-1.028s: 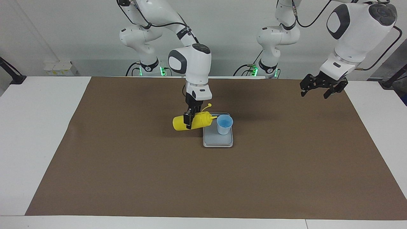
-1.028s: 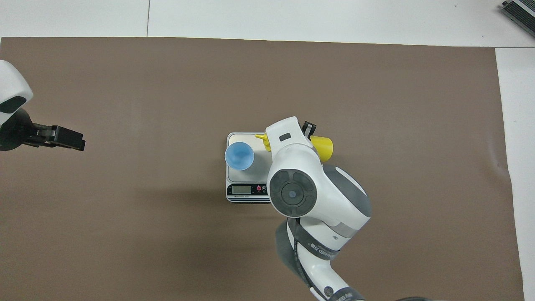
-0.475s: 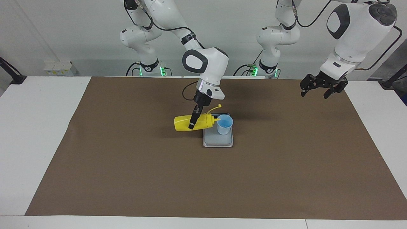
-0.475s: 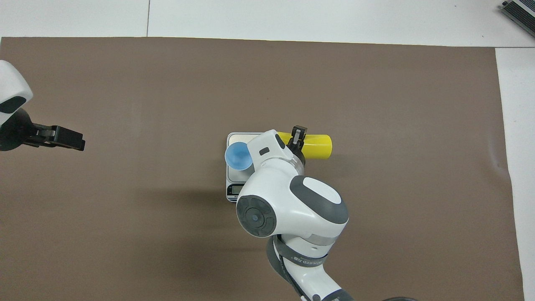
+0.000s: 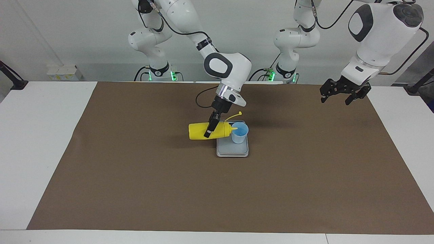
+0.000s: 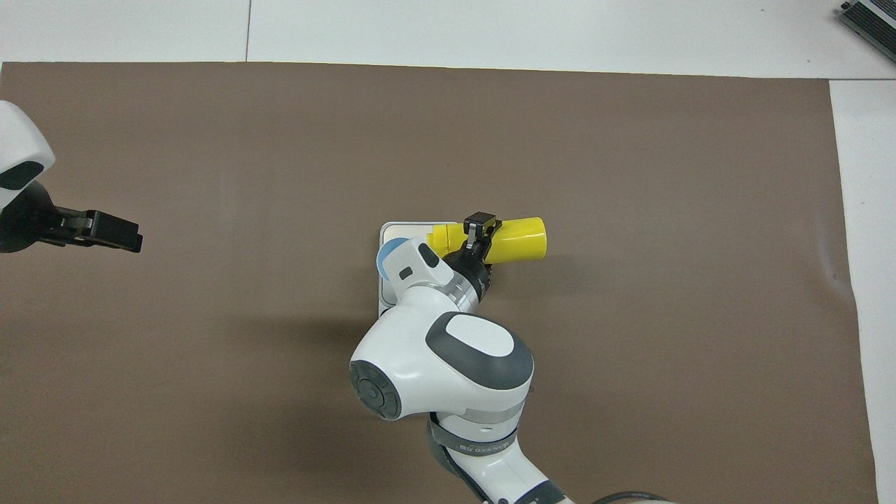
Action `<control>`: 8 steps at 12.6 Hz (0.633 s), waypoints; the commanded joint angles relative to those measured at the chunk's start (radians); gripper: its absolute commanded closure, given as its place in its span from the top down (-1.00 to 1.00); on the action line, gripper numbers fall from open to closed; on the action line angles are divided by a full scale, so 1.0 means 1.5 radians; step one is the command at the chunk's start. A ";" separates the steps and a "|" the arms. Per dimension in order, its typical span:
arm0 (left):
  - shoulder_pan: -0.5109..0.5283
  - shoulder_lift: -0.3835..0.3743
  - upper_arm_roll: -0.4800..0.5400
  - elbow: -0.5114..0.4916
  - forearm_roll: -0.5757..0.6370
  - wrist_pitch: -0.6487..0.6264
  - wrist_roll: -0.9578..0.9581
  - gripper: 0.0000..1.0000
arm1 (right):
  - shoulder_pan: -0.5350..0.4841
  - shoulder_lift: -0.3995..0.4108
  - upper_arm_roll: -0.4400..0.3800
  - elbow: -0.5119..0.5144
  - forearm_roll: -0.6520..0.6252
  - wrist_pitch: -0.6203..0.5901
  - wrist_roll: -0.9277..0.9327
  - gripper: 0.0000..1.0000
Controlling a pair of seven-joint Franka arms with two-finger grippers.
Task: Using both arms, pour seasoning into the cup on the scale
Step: 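Tilt the bottle nozzle down into the cup with the right gripper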
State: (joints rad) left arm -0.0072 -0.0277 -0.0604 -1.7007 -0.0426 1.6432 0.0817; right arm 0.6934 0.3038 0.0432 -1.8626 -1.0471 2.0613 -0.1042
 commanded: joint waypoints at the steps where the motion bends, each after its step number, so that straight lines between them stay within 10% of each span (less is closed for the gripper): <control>1: 0.002 -0.022 -0.002 -0.025 0.009 0.006 0.000 1.00 | 0.012 0.003 0.002 0.003 -0.075 -0.035 0.034 -0.29; 8: 0.003 -0.022 -0.001 -0.025 0.009 0.010 0.002 1.00 | 0.066 0.014 0.002 -0.020 -0.184 -0.118 0.074 -0.78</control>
State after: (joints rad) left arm -0.0072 -0.0278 -0.0605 -1.7007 -0.0426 1.6432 0.0817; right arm 0.7885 0.3301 0.0438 -1.8794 -1.2718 1.9049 -0.0230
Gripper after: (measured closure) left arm 0.000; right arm 0.511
